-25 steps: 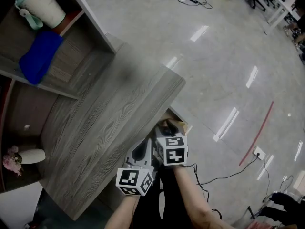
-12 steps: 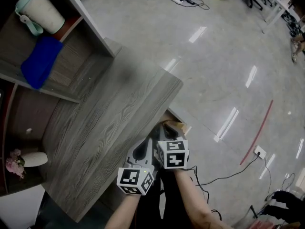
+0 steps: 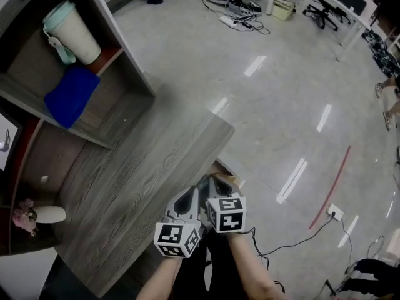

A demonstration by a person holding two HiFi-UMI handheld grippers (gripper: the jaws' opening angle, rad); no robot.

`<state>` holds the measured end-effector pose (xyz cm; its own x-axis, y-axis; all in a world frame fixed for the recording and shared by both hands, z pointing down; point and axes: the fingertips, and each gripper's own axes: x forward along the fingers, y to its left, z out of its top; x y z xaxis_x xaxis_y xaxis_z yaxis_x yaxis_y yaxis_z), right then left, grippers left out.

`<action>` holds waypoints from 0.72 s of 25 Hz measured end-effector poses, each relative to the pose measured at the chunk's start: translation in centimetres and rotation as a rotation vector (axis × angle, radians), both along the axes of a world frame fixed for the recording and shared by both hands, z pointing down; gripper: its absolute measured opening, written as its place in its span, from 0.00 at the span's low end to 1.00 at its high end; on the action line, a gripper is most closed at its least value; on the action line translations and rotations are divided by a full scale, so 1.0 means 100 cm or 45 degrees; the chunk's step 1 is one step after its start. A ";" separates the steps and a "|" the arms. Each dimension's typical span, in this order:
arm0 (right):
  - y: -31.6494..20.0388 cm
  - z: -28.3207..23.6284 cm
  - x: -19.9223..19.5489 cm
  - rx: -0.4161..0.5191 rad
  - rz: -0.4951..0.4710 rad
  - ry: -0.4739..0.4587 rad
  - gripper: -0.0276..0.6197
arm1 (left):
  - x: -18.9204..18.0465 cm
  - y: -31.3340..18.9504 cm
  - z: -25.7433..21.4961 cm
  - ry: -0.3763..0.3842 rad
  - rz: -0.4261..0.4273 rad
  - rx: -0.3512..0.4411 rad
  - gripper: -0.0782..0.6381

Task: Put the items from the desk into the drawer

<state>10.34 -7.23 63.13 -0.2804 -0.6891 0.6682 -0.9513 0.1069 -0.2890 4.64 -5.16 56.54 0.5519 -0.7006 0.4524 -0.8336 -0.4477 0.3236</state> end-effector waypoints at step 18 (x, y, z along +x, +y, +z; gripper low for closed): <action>0.014 -0.093 -0.022 0.238 -0.126 0.077 0.06 | -0.012 -0.007 -0.054 0.004 -0.001 0.062 0.12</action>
